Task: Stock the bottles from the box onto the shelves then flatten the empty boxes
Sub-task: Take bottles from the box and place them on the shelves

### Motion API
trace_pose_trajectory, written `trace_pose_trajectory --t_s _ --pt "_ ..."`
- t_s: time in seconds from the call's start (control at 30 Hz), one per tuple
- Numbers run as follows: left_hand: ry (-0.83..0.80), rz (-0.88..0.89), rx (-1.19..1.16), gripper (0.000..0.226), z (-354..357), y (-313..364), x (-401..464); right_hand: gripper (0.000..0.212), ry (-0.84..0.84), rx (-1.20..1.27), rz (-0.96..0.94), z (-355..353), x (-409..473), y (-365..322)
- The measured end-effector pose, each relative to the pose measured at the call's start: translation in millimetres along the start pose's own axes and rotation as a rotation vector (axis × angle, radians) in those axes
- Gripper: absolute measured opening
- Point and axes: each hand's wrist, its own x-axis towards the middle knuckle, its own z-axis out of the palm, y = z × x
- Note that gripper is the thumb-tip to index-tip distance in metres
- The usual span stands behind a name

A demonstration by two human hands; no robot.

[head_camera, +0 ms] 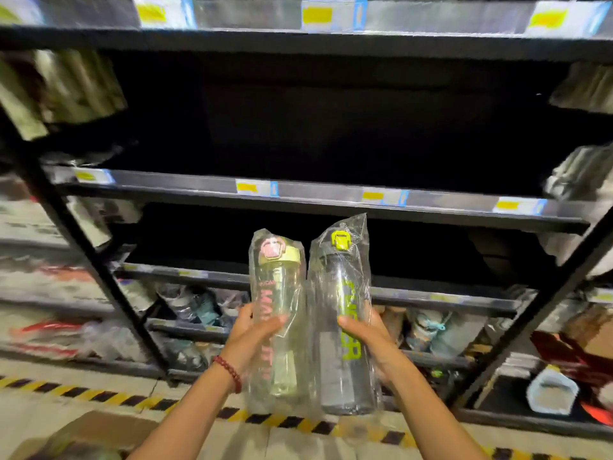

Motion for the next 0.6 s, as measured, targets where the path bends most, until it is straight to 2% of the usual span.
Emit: trace_pose_trajectory --t_s 0.07,0.1,0.17,0.23,0.27,0.37,0.5,0.57,0.6 --pt "0.072 -0.003 0.014 0.110 -29.6 0.6 -1.1 0.070 -0.060 -0.007 -0.002 37.2 14.6 -0.7" --pt "0.085 0.001 0.021 0.117 -44.7 -0.8 0.0 0.066 -0.078 -0.026 0.013 52.5 23.5 3.3" --pt "0.109 -0.030 0.030 0.112 -73.8 -1.9 2.7 0.086 -0.139 -0.054 -0.008 83.9 38.1 8.8" --pt "0.168 -0.060 0.018 0.086 -101.7 -3.9 10.2 0.098 -0.197 -0.070 0.011 113.1 53.3 13.0" --pt "0.208 -0.074 0.024 0.080 -115.1 -4.6 15.1 0.092 -0.217 -0.073 0.022 126.6 63.8 17.4" --pt "0.281 -0.072 0.057 0.092 -158.5 -8.4 35.3 0.069 -0.245 -0.116 0.054 166.3 98.0 27.1" --pt "0.316 -0.089 0.050 0.102 -225.4 -8.2 80.5 0.057 -0.236 -0.112 0.083 221.3 150.1 33.0" --pt "0.320 -0.120 -0.011 0.089 -256.1 -1.3 111.1 0.064 -0.198 -0.128 0.102 247.0 178.7 32.7" --pt "0.319 -0.136 -0.034 0.070 -270.5 -0.8 130.1 0.070 -0.186 -0.129 0.091 258.0 194.0 33.2"
